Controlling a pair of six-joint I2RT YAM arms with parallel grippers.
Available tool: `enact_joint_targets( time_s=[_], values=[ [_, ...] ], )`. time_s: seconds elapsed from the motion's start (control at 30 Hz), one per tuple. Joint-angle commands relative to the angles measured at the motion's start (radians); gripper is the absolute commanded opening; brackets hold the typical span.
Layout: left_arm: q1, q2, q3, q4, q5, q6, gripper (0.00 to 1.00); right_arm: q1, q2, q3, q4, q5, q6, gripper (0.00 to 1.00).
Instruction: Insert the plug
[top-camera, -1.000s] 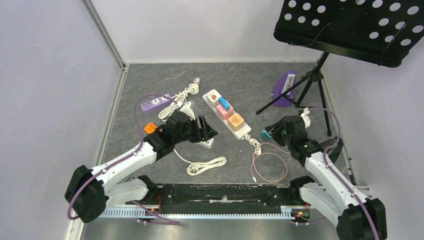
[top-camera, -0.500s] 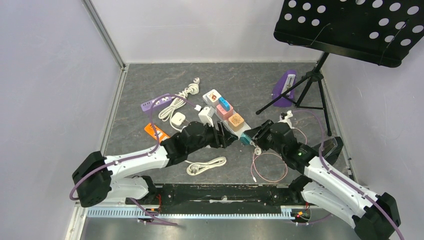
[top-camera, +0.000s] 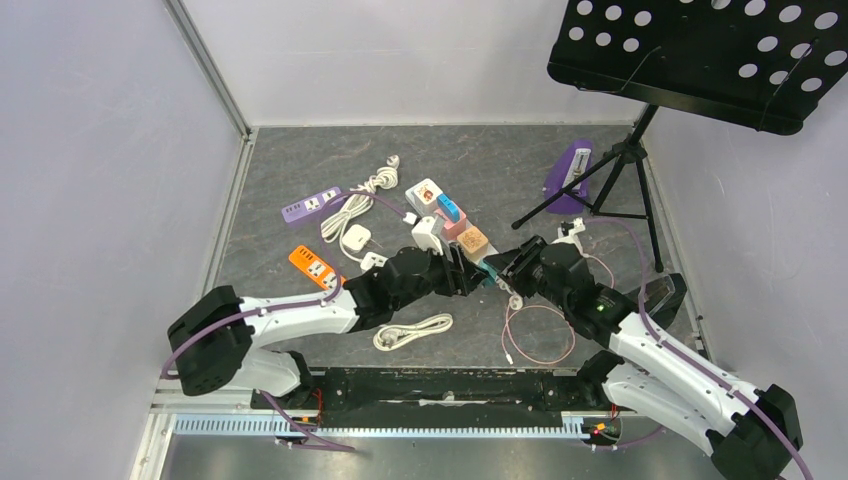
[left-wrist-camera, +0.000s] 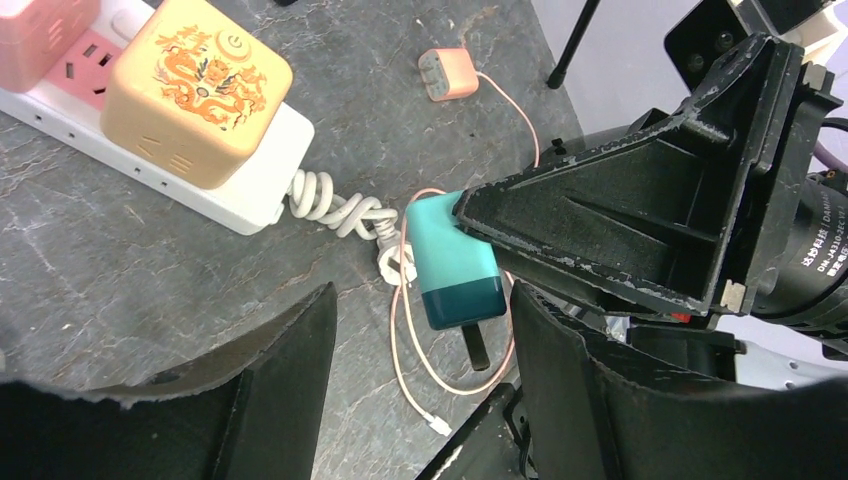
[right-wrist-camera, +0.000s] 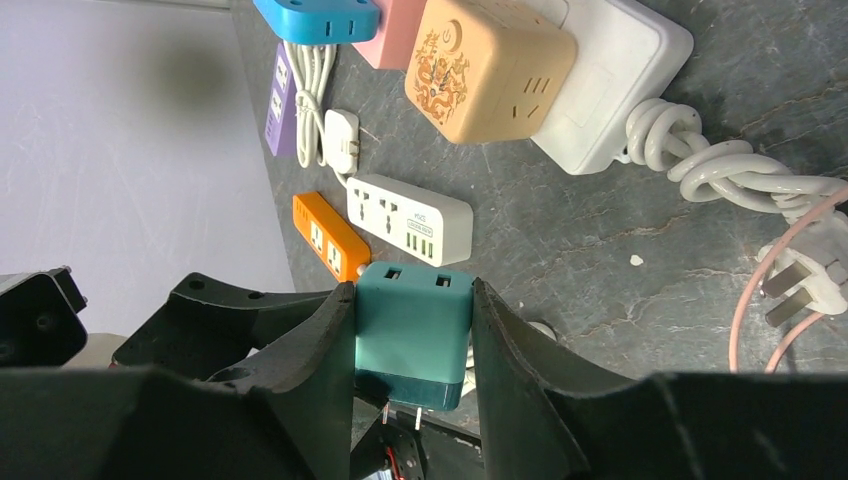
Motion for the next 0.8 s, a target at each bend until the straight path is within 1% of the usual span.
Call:
enact_joint_targets(
  time_s=[0.0, 0.1, 0.23, 0.33, 0.47, 0.5, 0.53, 0.57, 0.6, 0.7, 0.77],
  values=[
    [-0.003, 0.017, 0.038, 0.086, -0.008, -0.037, 0.69, 0.006, -0.016, 0.051, 0.055, 0.01, 0.018, 0.14],
    [-0.005, 0.026, 0.04, 0.098, 0.003, -0.042, 0.64, 0.005, -0.018, 0.047, 0.06, 0.0, 0.02, 0.14],
    [-0.005, 0.034, 0.045, 0.098, 0.019, -0.053, 0.53, 0.006, -0.021, 0.047, 0.071, -0.018, 0.017, 0.15],
    [-0.004, 0.04, 0.048, 0.103, 0.033, -0.063, 0.43, 0.006, -0.01, 0.064, 0.079, -0.049, -0.01, 0.21],
    [-0.003, 0.042, 0.048, 0.129, 0.062, -0.072, 0.33, 0.006, 0.004, 0.075, 0.08, -0.089, -0.035, 0.27],
    [-0.003, 0.041, 0.051, 0.136, 0.072, -0.072, 0.28, 0.005, 0.003, 0.074, 0.08, -0.095, -0.041, 0.29],
    [-0.002, 0.037, 0.054, 0.139, 0.087, -0.067, 0.19, 0.006, 0.004, 0.073, 0.082, -0.098, -0.048, 0.32],
    [0.0, 0.035, 0.057, 0.138, 0.102, -0.056, 0.07, 0.006, 0.002, 0.071, 0.082, -0.101, -0.054, 0.36],
    [0.004, 0.026, 0.062, 0.132, 0.121, -0.048, 0.02, 0.006, 0.0, 0.07, 0.083, -0.103, -0.076, 0.42],
    [0.035, -0.003, 0.074, 0.089, 0.205, -0.022, 0.02, 0.004, -0.007, 0.074, 0.107, -0.136, -0.182, 0.7],
    [0.07, -0.038, 0.073, 0.051, 0.274, 0.001, 0.02, 0.004, -0.03, 0.074, 0.117, -0.136, -0.239, 0.8]
  ],
)
